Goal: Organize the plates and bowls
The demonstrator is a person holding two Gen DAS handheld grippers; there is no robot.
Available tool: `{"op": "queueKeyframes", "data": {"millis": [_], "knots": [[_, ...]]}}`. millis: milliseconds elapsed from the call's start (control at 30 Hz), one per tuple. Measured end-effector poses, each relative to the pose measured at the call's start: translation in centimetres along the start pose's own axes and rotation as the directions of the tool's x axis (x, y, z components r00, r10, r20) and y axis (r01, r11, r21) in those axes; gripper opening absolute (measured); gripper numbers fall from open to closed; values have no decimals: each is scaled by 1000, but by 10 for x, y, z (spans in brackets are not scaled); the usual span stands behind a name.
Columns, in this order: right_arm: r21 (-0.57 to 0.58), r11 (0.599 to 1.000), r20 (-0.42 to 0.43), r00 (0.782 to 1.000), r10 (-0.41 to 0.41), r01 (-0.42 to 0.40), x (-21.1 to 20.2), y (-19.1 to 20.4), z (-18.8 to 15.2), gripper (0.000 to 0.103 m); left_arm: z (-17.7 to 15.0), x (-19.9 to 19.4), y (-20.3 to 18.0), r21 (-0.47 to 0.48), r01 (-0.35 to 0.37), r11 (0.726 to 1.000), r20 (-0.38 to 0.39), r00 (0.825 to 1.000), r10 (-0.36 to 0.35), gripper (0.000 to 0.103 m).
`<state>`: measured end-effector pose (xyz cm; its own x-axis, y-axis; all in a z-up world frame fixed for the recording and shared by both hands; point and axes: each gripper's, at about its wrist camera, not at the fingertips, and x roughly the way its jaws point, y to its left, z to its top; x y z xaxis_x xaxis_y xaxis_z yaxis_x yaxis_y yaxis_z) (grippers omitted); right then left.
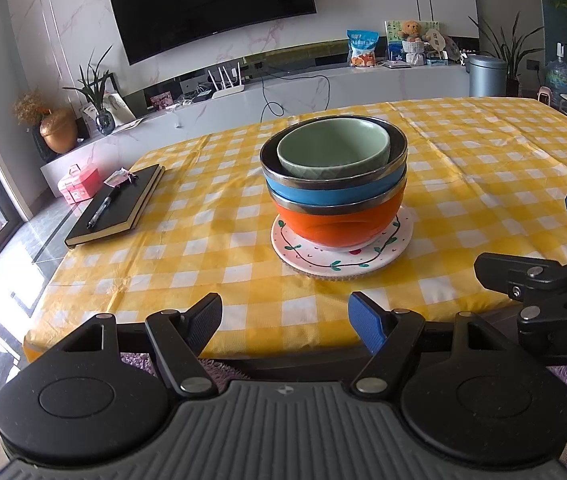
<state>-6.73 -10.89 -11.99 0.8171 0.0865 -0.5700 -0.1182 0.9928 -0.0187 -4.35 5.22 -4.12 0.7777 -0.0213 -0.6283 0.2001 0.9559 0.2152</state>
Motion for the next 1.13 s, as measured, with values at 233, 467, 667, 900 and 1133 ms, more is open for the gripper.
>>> {"op": "queueKeyframes", "data": {"millis": [233,467,667,900,1133], "knots": [[0,1000,-7,1000,0,0,2,0,-2,100,0,0,0,-1,-2,1000,0,1000,2,85],[-1,1000,-9,1000,1,-1,2,0,-2,100,0,0,1,-9,-6,1000,0,1000,6,85],[-3,1000,-11,1000,1,-1,3,0,-2,100,-1,1,0,-3,-8,1000,7,1000,8,85],[-3,1000,-11,1000,1,-1,3,0,-2,100,-2,1,0,-6,-12,1000,10,1000,12,85],[-5,1000,-14,1000,1,-1,3,0,-3,100,-2,0,2,-12,-16,1000,13,1000,16,85]]}}
